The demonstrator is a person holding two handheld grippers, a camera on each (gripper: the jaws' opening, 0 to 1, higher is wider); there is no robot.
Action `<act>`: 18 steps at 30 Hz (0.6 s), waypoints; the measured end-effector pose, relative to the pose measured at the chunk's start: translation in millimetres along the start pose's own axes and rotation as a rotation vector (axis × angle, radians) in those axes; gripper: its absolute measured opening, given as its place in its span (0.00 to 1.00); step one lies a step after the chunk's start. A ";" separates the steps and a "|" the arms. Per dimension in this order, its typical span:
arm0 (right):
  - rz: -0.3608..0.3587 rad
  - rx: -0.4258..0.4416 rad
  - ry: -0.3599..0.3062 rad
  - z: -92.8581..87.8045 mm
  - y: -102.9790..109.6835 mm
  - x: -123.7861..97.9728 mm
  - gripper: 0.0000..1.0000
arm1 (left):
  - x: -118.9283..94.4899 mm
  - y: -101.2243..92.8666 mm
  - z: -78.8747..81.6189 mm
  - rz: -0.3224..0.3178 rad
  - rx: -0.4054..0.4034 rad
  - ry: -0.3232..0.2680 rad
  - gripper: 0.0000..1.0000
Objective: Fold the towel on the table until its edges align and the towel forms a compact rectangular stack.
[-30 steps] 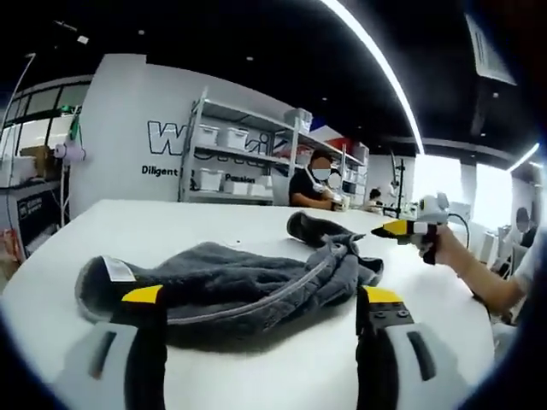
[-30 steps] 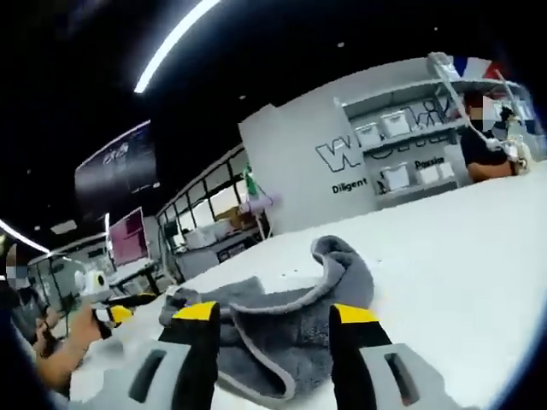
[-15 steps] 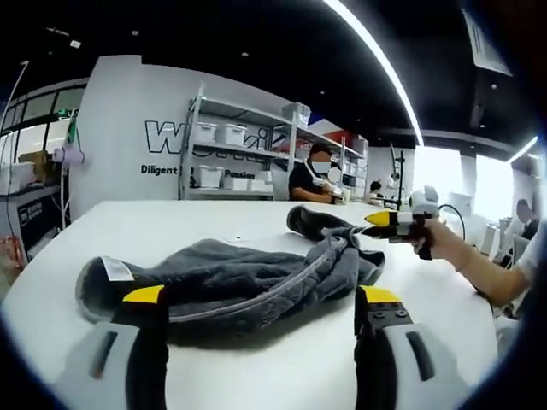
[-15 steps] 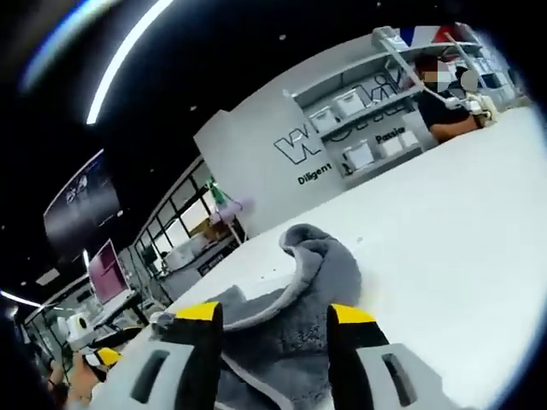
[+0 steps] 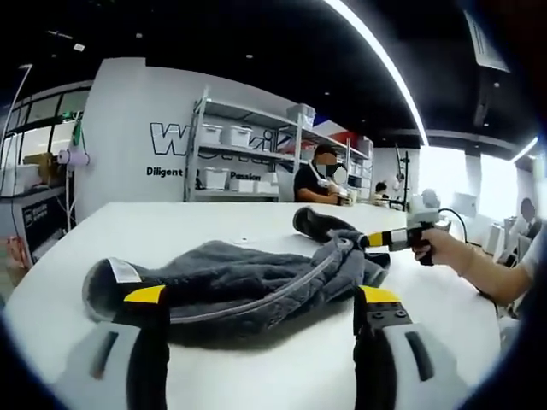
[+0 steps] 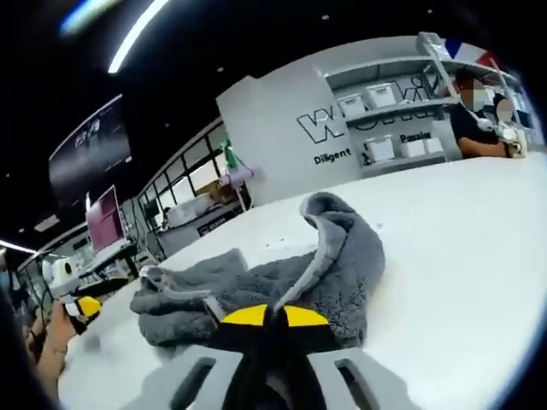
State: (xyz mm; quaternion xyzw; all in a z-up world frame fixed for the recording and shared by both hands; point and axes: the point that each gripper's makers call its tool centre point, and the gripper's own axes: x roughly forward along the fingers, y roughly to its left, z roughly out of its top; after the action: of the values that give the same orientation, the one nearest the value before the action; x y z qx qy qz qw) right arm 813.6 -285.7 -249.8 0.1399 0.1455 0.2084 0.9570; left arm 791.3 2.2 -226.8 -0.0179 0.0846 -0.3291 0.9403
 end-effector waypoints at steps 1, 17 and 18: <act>0.005 0.000 -0.005 1.1 0.8 -0.8 0.04 | 0.0 0.1 -0.2 0.001 0.000 0.001 0.93; -0.323 -0.405 0.007 32.1 -62.9 -52.0 0.03 | -0.9 3.4 0.1 0.009 -0.010 0.005 0.93; -0.350 -0.428 0.012 34.0 -68.1 -56.3 0.03 | -0.8 3.6 0.1 0.009 -0.009 0.006 0.93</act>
State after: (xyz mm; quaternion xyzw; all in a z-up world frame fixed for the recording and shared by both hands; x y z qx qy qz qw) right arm 800.4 -377.0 -228.5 -0.0941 0.1260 0.0668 0.9853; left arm 792.9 5.5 -226.9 -0.0208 0.0892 -0.3245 0.9414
